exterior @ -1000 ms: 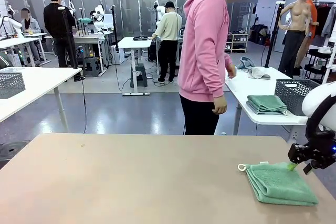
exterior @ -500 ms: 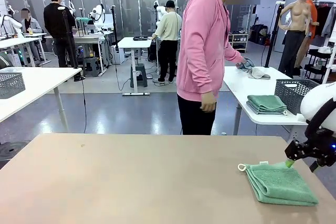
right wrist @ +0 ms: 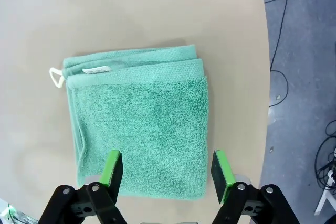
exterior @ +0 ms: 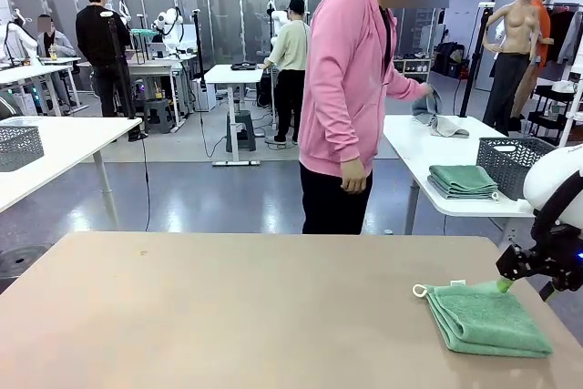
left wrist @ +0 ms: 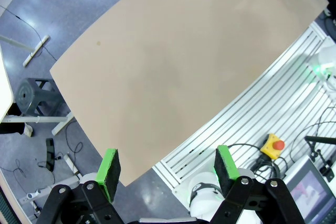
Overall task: Fold the towels and place them in the basket.
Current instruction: When a person lays out a Towel with hook on the table, fold it in half twice.
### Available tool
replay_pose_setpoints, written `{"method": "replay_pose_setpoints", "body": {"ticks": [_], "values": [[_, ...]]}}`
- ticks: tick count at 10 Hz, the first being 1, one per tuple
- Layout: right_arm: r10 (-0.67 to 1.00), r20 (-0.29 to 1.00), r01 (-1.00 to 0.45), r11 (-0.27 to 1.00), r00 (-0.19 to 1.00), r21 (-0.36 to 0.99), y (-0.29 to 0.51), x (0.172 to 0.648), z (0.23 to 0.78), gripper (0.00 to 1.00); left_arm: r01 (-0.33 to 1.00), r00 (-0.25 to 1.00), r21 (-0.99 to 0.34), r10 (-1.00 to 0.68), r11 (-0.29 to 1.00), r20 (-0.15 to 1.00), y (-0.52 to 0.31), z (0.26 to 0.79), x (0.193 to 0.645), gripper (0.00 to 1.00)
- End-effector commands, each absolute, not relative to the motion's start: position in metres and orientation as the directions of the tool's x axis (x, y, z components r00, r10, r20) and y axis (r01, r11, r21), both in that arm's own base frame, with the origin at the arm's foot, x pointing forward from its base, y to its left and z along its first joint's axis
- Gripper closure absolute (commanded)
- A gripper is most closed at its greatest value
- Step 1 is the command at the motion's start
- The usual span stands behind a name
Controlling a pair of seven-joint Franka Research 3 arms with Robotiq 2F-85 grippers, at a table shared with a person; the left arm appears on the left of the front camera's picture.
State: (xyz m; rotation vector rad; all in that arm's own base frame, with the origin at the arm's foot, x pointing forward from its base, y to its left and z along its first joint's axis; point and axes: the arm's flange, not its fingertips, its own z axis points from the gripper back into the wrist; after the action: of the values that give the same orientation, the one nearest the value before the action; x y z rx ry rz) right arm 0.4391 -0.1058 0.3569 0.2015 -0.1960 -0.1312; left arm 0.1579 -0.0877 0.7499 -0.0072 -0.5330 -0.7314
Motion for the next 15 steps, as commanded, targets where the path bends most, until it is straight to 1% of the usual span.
{"method": "replay_pose_setpoints", "body": {"ticks": [1,6,8,9,10,11,13,15], "values": [[-0.14,0.182,0.098,0.97,0.973,0.222,-0.107,0.442,0.356,0.15,0.649,0.606,0.188,-0.65,0.738,0.459,-0.087,0.749,0.158,0.09],[-0.149,0.18,0.109,0.971,0.972,0.211,-0.106,0.439,0.357,0.15,0.649,0.606,0.188,-0.65,0.738,0.459,-0.087,0.749,0.158,0.09],[-0.078,0.286,0.009,0.973,0.955,0.232,-0.118,0.408,0.43,0.15,0.649,0.606,0.188,-0.65,0.738,0.459,-0.087,0.749,0.158,0.09],[-0.051,0.357,-0.014,0.984,0.933,0.178,-0.124,0.394,0.466,0.15,0.649,0.606,0.188,-0.65,0.738,0.459,-0.087,0.749,0.158,0.09],[0.013,0.373,-0.081,0.983,0.928,0.165,-0.124,0.382,0.495,0.15,0.649,0.606,0.188,-0.65,0.738,0.459,-0.087,0.749,0.158,0.09],[0.122,0.369,-0.193,0.968,0.921,0.162,-0.124,0.367,0.524,0.15,0.649,0.606,0.188,-0.65,0.738,0.459,-0.087,0.749,0.158,0.09],[0.276,0.365,-0.342,0.931,0.889,0.131,-0.124,0.336,0.568,0.15,0.649,0.606,0.188,-0.65,0.738,0.459,-0.087,0.749,0.158,0.09],[0.392,0.414,-0.465,0.881,0.822,0.089,-0.119,0.294,0.61,0.15,0.649,0.606,0.188,-0.65,0.738,0.459,-0.087,0.749,0.158,0.09]]}}
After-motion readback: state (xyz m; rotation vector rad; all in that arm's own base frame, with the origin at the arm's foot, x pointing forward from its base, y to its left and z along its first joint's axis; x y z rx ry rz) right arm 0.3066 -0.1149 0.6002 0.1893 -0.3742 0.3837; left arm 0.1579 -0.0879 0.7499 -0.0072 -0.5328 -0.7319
